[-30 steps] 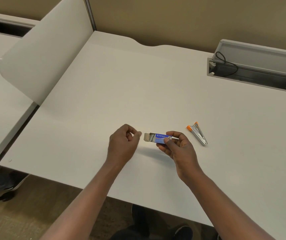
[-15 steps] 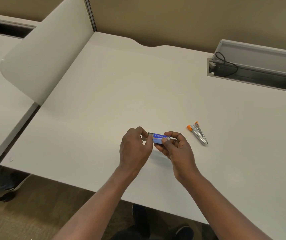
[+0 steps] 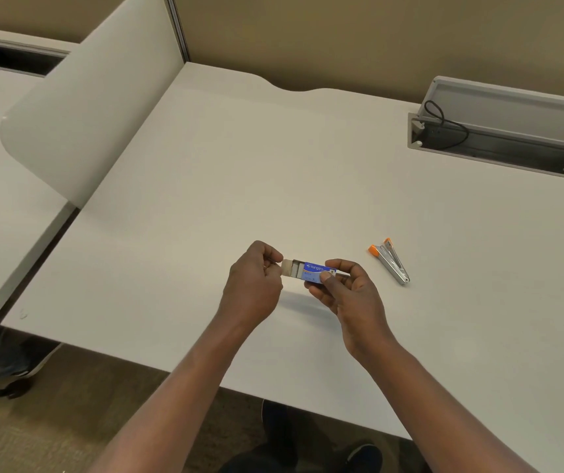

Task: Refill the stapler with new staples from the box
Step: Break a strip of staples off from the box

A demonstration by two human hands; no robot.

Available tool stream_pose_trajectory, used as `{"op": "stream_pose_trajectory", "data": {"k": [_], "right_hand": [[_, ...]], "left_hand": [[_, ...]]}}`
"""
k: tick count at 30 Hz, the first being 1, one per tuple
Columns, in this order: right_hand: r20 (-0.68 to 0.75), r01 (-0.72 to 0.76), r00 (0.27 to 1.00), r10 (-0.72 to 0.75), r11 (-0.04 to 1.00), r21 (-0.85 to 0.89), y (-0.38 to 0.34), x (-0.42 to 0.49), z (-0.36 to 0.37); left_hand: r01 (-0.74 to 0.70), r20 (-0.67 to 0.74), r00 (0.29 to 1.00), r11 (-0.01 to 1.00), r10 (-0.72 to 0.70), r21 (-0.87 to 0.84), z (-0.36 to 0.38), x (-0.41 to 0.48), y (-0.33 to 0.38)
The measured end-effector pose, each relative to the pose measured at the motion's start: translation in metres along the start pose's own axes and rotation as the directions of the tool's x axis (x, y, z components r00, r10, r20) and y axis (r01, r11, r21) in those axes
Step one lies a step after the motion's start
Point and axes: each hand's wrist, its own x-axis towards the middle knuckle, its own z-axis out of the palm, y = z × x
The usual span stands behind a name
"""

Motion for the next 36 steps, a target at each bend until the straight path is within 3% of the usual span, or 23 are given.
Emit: {"op": "stream_pose_trajectory", "data": {"k": [16,27,36], "right_hand": [[0.014,0.006,1.0,-0.006,1.0,0.007,-0.003,-0.005,0.002],[0.013,0.005,1.0,-0.006,1.0,0.013,-0.004,-0.002,-0.001],[0.02,0.005,1.0,-0.006,0.999,0.031,-0.007,0.0,-0.002]], "left_hand": [[-0.264,-0.062,0.961,0.962,0.269,0.072,0.002,0.005,-0.004],[-0.519,-0.024,0.833,0.796,0.553,0.312,0.005,0.005,0.0],[-0.469,-0.073,0.868,0.859,0.491,0.205,0.01,0.014,-0.002]]}}
